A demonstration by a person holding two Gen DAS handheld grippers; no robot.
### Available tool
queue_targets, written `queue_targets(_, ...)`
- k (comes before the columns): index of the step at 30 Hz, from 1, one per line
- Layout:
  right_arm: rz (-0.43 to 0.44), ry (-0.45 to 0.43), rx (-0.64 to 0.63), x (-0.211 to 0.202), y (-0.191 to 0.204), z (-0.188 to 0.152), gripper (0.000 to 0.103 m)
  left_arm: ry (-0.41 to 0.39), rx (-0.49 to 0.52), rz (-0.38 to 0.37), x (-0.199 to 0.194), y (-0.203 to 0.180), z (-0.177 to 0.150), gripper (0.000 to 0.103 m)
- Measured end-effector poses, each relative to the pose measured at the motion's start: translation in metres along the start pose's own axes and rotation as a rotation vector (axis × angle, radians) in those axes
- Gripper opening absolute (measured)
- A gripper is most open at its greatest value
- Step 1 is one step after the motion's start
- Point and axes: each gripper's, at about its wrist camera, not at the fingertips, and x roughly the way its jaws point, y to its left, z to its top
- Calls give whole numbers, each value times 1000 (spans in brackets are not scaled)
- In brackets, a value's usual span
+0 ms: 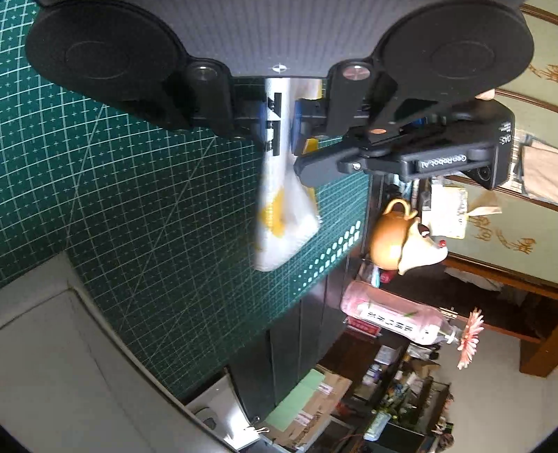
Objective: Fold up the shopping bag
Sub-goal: 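Grasp the folded bag with the left gripper and lift it upright off the mat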
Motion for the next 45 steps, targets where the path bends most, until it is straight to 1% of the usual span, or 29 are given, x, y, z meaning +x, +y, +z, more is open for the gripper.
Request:
queue_targets(2,17,-26,-14,-4,6,0,11,-7,57,-22,-6,-10,2,38)
queue_targets(3,22,-35,-20,-6,9,1,10,-16,88,-30,-9,-14,3,38)
queue_targets(5,44,-73,-36,-17,18,5,10,-70,166,-67,-26,-25,3,41)
queue_targets(7,75,-120,-39,-34,24,9,10,-136,254,-116,-46,-38,2,54)
queue_targets(9,123,-173,-37,-58,30,10,10,-220,376,-212,-74,-52,0,71)
queue_targets(11,169,-213,-39,-77,35,9,10,-266,447,-264,-88,-58,-4,79)
queue_targets(13,231,-243,-38,-96,39,8,11,-280,497,-311,-96,-62,-6,80)
queue_targets(16,368,-245,-42,-119,46,4,11,-235,510,-388,-99,-64,-8,80)
queue_targets(18,411,-236,-57,-122,51,2,11,-196,511,-432,-95,-63,-8,80)
queue_targets(20,474,-201,-90,-120,59,-2,11,-142,500,-496,-88,-62,-8,80)
queue_targets(22,488,-177,-108,-116,63,-4,11,-84,485,-557,-81,-64,-9,80)
queue_targets(24,481,-148,-127,-110,66,-6,11,-34,475,-605,-74,-67,-11,77)
queue_targets(25,481,-147,-127,-111,65,-6,11,-28,483,-603,-73,-69,-14,73)
queue_targets(26,480,-140,-128,-108,65,-5,11,-22,491,-601,-71,-71,-18,59)
queue_targets(27,480,-138,-128,-108,65,-5,12,-20,502,-588,-69,-74,-21,43)
queue_targets(28,474,-136,-127,-108,63,-5,12,-24,510,-562,-66,-76,-23,37)
queue_targets(29,463,-137,-119,-107,60,-5,13,-27,506,-548,-64,-77,-24,29)
queue_targets(30,451,-138,-111,-107,57,-6,15,-29,502,-546,-64,-76,-23,23)
queue_targets(32,444,-143,-88,-105,49,-4,18,-55,507,-515,-63,-78,-27,19)
queue_targets(33,437,-148,-86,-106,47,-3,22,-75,516,-491,-63,-80,-29,18)
queue_targets(35,374,-179,-92,-110,48,-2,29,-132,549,-418,-65,-86,-34,17)
queue_targets(37,295,-223,-110,-116,49,-1,33,-232,597,-273,-70,-94,-40,17)
queue_targets(39,189,-278,-163,-125,57,-1,42,-310,645,-133,-72,-100,-45,14)
queue_targets(40,129,-305,-201,-130,65,-3,45,-369,681,-24,-69,-104,-51,14)
queue_targets(41,64,-321,-249,-133,76,-4,53,-422,722,82,-64,-108,-57,14)
queue_targets(42,54,-324,-257,-133,78,-4,56,-467,774,176,-57,-113,-65,15)
queue_targets(43,-4,-348,-303,-135,90,-6,58,-493,819,231,-50,-116,-72,15)
queue_targets(44,-84,-407,-365,-136,106,-13,62,-519,865,282,-44,-119,-78,15)
queue_targets(45,-142,-462,-413,-136,116,-20,70,-545,914,324,-38,-122,-87,15)
